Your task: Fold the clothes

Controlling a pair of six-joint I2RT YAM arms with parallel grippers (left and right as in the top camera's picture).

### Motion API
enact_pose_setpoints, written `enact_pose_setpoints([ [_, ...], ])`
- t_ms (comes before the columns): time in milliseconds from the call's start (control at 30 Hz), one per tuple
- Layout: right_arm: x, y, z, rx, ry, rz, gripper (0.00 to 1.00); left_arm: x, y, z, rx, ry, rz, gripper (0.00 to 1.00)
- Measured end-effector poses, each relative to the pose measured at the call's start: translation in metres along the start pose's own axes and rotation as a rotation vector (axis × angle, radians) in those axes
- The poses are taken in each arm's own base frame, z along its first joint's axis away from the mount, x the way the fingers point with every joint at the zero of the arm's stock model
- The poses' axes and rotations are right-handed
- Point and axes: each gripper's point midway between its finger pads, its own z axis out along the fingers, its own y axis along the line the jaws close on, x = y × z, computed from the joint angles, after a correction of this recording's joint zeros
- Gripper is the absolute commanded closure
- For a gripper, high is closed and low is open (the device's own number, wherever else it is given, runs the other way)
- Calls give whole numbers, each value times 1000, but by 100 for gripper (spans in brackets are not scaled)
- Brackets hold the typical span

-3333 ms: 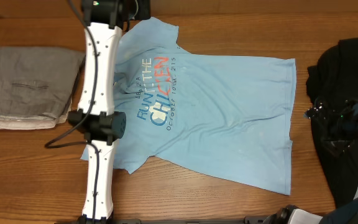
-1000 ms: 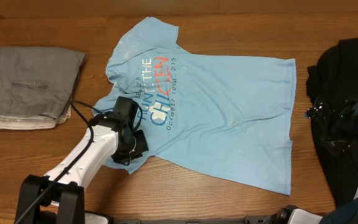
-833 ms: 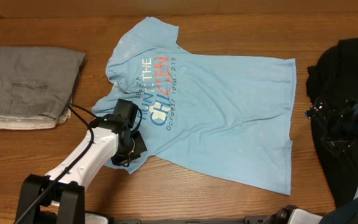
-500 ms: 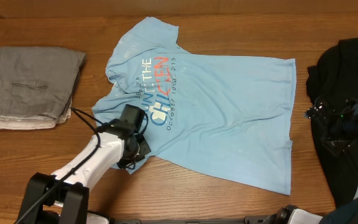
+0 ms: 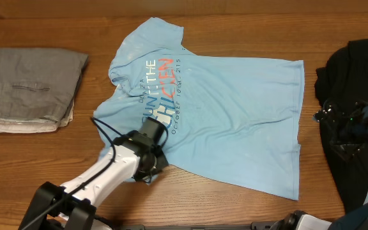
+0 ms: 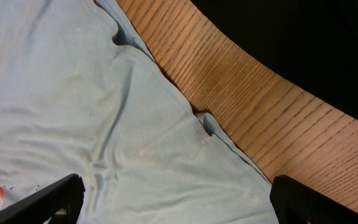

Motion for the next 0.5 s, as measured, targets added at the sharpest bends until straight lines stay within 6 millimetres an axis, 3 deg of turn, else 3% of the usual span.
enact_pose_setpoints([
  [200,0,0,0,0,0,1,0,44,-20,5,25,84,94,96],
  [300,0,0,0,1,0,0,0,52,-21,5,24,110,108,96],
  [500,0,0,0,0,-1,1,0,57,10,-8,-135,166,92,96],
])
